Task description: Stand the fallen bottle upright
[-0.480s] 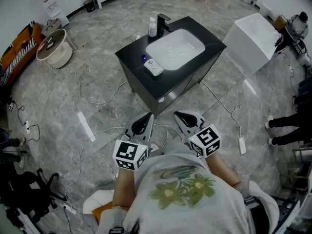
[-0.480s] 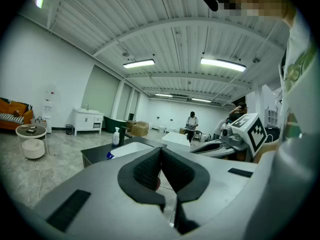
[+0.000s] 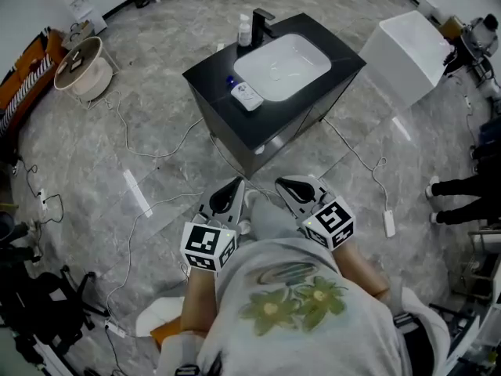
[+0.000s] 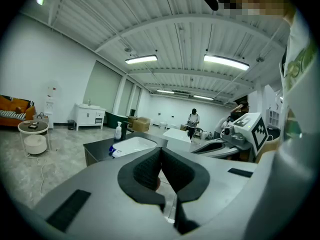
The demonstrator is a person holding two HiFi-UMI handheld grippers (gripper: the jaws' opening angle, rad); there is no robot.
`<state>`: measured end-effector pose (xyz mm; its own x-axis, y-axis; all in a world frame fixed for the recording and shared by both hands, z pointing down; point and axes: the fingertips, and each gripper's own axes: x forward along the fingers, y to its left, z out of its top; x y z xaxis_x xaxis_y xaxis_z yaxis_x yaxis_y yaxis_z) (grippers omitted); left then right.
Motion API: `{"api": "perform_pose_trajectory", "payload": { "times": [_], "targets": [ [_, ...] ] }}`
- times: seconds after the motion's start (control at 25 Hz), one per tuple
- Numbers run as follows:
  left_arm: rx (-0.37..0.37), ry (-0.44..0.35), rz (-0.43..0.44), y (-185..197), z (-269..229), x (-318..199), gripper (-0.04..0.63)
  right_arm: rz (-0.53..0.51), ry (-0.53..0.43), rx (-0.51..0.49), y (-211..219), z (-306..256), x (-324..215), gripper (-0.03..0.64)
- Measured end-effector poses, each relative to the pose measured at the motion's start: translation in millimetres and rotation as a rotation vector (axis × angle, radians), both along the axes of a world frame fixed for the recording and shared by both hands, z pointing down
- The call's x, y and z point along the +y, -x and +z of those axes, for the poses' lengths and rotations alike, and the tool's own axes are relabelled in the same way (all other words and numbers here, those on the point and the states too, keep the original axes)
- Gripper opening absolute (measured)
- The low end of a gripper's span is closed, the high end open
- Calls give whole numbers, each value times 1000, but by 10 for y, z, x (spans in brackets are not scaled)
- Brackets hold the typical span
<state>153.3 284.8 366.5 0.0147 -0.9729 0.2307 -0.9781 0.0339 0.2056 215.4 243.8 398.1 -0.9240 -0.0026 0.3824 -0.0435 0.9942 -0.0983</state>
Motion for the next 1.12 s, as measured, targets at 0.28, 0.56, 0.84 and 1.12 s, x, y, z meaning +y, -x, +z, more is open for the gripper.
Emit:
{"api": "perform_pose_trajectory", "payload": {
  "times": [0.28,0.56,0.84,1.12],
  "targets": [
    [-7,10,-3,271,6,-149,18,-4,-11,-40,286,-69,-193,44],
    [-28,28,-8,740,-33,-407,18,11,-13,-61,800,-133,-592,46],
    [-29,65,-51,1409,-4,-654,18,11,-9,-78,1436,-151,-1059,46],
    [-54,76,-56,2052,-29,-1030,18,42,-16,-87,2065,-172,-1602,46]
  ]
}}
